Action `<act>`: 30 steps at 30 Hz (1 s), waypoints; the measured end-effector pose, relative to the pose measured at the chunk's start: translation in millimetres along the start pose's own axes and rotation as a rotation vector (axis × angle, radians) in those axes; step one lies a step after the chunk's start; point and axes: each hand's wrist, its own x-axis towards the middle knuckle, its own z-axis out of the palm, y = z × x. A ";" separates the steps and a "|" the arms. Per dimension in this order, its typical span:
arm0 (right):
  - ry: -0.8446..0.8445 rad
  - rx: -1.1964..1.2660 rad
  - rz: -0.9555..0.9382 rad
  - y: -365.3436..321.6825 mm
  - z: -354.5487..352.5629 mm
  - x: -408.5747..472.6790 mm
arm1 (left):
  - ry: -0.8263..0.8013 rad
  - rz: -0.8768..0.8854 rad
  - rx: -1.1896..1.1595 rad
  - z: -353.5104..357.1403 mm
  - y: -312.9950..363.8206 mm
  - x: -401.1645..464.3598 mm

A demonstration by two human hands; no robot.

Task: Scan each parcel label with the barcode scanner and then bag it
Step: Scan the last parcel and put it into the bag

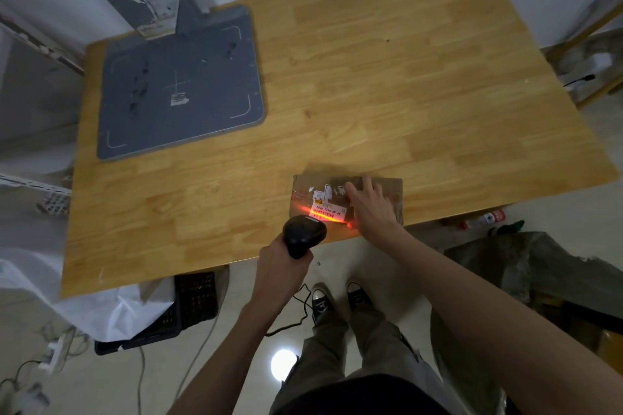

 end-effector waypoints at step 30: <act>-0.049 0.150 -0.023 16.9 -23.3 -12.0 | 0.124 0.021 -0.074 -31.6 20.4 10.8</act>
